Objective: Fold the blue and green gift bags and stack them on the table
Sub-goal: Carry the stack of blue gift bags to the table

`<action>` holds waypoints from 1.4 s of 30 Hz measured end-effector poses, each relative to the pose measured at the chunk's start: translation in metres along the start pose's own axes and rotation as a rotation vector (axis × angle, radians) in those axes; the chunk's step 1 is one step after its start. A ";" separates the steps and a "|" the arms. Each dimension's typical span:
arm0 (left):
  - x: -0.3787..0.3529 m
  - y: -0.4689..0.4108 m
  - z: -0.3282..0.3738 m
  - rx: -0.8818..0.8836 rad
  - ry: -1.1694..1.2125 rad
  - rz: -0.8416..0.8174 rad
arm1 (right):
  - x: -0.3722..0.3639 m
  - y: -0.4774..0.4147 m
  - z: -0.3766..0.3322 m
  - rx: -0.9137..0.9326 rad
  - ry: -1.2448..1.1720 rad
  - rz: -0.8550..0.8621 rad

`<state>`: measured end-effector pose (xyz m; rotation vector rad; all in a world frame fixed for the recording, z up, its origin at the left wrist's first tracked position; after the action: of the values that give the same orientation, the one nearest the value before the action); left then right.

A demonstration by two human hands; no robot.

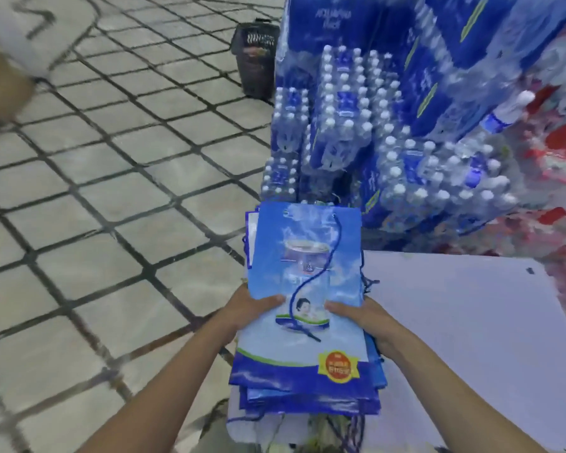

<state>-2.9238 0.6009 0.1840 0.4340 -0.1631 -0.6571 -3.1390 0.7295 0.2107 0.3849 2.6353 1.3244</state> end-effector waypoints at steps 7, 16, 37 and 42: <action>-0.001 0.004 -0.017 0.114 0.037 0.010 | 0.004 -0.028 0.016 -0.037 -0.002 -0.065; 0.015 0.029 -0.021 0.140 -0.041 0.045 | -0.018 -0.013 0.028 -0.051 0.067 -0.073; 0.036 0.046 -0.027 0.095 -0.186 0.084 | -0.042 -0.028 0.039 0.005 0.283 -0.185; 0.040 0.045 -0.028 0.056 -0.351 0.126 | -0.037 -0.045 0.041 0.104 0.322 -0.217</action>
<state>-2.8599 0.6174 0.1795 0.3562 -0.5380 -0.6018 -3.1000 0.7241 0.1512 -0.1132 2.9094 1.2737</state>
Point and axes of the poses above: each hand's wrist, its own y-axis away from the middle knuckle, its own x-axis out of the back of the hand, z = x × y, the point moved 8 cm from there along -y, towards the middle knuckle, and after that the axes turned 8 degrees about -x, right-handed, at the moved point
